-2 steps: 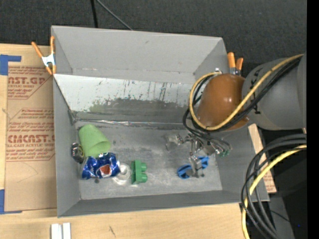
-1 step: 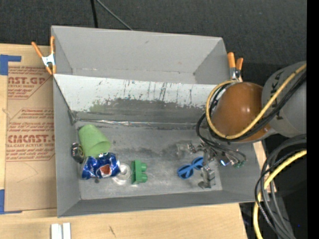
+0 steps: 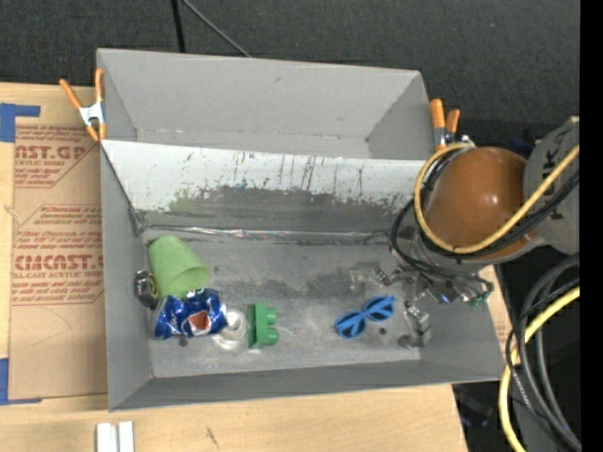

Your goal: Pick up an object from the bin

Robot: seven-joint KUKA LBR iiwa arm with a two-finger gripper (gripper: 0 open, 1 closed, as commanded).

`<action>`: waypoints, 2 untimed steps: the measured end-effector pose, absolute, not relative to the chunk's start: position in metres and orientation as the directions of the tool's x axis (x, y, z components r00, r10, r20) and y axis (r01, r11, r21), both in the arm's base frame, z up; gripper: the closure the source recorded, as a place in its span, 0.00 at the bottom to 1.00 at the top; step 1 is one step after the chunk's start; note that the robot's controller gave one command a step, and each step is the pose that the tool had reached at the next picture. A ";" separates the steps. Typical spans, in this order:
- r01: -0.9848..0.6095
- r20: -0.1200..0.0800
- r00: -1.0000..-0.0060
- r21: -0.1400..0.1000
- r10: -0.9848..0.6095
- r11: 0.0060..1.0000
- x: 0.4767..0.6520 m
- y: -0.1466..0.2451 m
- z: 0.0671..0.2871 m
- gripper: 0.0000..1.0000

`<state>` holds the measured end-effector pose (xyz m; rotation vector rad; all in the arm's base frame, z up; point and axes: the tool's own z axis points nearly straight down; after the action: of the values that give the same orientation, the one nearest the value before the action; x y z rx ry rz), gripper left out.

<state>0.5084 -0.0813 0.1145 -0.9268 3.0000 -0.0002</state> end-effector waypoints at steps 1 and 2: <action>-0.751 0.000 -0.660 0.003 -0.751 0.660 0.518 -0.074 0.068 0.00; -0.750 -0.001 -0.661 0.005 -0.750 0.661 0.518 -0.073 0.068 0.00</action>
Offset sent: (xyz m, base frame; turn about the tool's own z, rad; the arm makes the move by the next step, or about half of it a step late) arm 0.0105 0.0050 -0.0445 -0.2501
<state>0.5181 -0.0732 0.0676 -1.2938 2.8643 0.0074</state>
